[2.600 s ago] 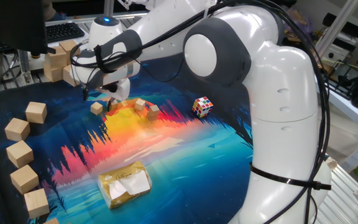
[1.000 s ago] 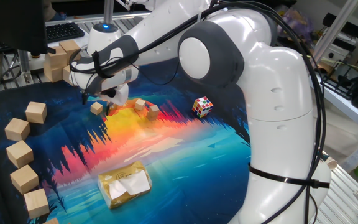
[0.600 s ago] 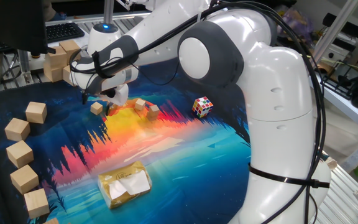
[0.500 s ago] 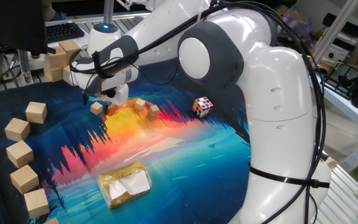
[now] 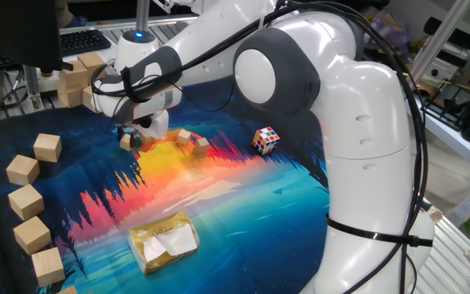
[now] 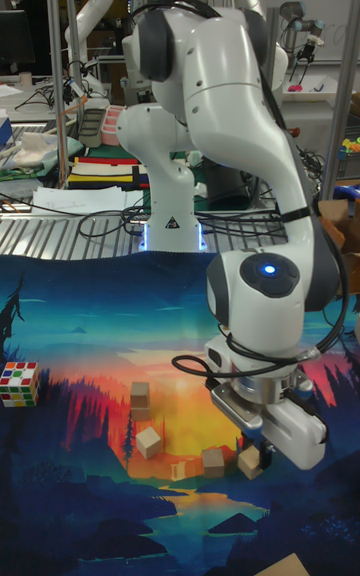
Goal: Stack the blocks in a vertical line of five
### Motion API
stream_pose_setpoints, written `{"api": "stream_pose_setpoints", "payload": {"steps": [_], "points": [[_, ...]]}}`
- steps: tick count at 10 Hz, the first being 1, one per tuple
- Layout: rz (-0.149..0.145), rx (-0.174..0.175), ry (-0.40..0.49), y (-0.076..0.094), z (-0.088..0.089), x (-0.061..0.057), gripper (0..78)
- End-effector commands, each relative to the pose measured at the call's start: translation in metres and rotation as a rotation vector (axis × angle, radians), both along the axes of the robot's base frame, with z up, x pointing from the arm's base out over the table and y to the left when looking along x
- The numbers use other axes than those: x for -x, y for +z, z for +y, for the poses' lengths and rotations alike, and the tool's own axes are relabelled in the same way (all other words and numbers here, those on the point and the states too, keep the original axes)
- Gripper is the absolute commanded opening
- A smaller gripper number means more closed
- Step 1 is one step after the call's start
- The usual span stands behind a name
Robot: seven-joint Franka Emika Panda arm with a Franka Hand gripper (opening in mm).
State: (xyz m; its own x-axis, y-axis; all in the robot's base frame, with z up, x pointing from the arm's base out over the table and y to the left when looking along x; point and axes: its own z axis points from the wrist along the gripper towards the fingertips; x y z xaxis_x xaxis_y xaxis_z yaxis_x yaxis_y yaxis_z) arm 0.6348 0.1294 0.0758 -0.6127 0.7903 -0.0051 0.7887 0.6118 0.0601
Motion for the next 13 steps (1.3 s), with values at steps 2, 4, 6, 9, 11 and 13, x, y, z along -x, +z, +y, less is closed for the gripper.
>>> {"api": "stream_pose_setpoints", "payload": {"steps": [2,4,6,9,11,13], "points": [[-0.004,-0.002,-0.017,0.001,0.000,-0.002,1.4],[-0.004,-0.002,-0.017,0.001,0.000,-0.002,1.4],[-0.004,-0.002,-0.017,0.001,0.000,-0.002,1.4],[0.047,0.010,0.289,0.051,-0.018,0.016,1.4],[0.050,0.023,0.366,0.056,-0.021,0.018,1.4],[0.056,0.040,0.441,0.065,-0.028,0.022,1.4]]}}
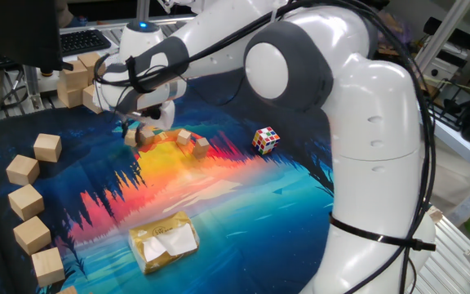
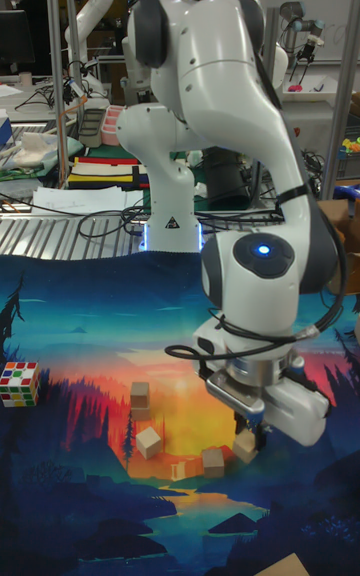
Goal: Stack the blocks in a vertical line of five
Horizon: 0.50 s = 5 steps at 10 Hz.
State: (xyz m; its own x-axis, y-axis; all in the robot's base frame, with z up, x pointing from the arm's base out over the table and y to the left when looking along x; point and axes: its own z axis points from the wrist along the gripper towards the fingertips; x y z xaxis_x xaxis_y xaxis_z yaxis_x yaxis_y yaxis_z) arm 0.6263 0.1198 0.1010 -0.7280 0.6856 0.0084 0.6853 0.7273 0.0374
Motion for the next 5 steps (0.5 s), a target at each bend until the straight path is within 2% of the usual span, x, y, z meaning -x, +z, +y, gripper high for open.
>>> {"api": "stream_pose_setpoints", "payload": {"steps": [1,2,5], "points": [[0.030,0.029,0.324,0.045,-0.026,0.016,1.4],[0.035,0.027,0.352,0.049,-0.033,0.016,1.4],[0.049,0.006,0.468,0.065,-0.070,0.013,1.4]]}}
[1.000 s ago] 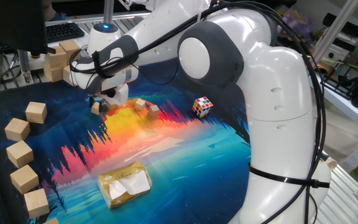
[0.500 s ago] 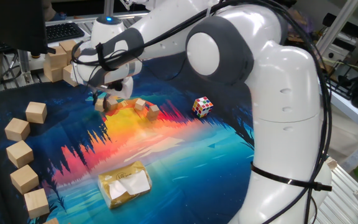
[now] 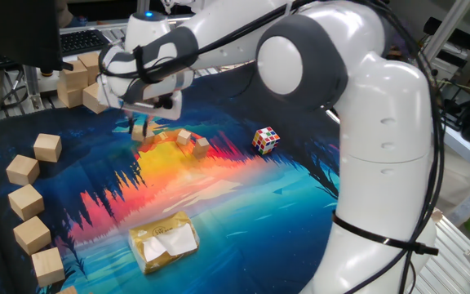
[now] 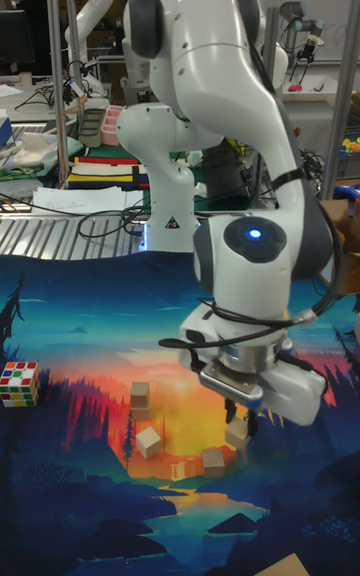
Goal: Stack the blocks in a vertical line of five
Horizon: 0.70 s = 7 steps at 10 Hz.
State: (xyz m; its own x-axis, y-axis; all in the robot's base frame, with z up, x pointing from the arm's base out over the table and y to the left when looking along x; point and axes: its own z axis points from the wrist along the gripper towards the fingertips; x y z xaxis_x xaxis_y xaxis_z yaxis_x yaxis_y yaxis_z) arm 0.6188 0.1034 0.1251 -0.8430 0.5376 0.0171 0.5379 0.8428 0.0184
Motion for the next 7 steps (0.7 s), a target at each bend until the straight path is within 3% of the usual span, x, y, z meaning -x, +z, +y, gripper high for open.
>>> {"api": "stream_pose_setpoints", "payload": {"steps": [1,7], "points": [[0.031,-0.009,0.314,0.043,-0.066,0.004,1.4],[0.027,-0.009,0.395,0.046,-0.099,-0.002,1.4]]}}
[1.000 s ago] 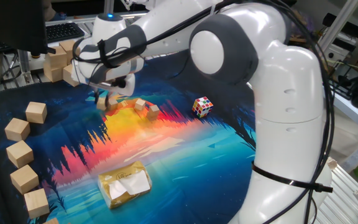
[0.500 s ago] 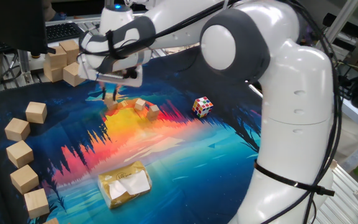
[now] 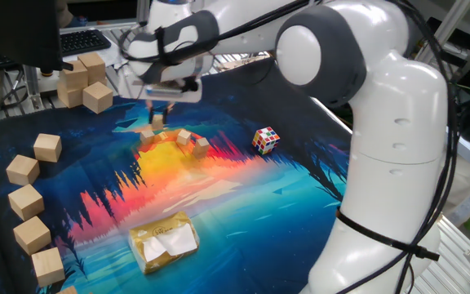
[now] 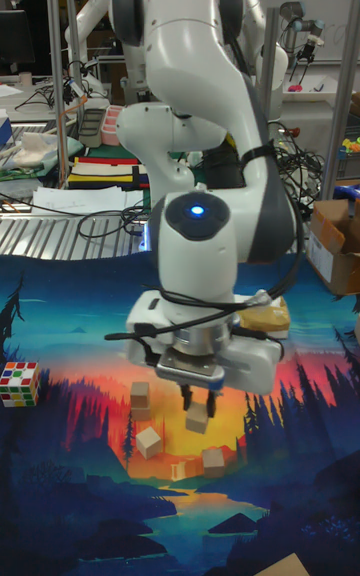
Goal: Stack the blocks in a vertical line of five
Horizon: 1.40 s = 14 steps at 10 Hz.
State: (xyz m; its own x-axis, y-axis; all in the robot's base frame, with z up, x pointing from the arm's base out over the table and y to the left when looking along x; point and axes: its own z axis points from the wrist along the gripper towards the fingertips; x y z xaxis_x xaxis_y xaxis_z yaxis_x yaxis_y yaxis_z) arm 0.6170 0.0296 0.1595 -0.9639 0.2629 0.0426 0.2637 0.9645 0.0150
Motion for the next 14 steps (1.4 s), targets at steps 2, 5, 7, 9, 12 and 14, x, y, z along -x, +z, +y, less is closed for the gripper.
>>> {"api": "stream_pose_setpoints", "payload": {"steps": [2,5,7,9,12,14], "points": [[-0.002,-0.004,0.102,0.010,-0.029,-0.006,1.4],[-0.014,-0.005,0.144,0.008,-0.037,-0.009,1.4],[-0.014,-0.006,0.150,0.008,-0.039,-0.009,1.4],[-0.006,-0.008,0.149,0.008,-0.039,-0.009,1.4],[-0.019,0.011,0.109,0.008,-0.039,-0.009,1.4],[-0.030,0.030,0.089,0.008,-0.039,-0.009,1.4]]}}
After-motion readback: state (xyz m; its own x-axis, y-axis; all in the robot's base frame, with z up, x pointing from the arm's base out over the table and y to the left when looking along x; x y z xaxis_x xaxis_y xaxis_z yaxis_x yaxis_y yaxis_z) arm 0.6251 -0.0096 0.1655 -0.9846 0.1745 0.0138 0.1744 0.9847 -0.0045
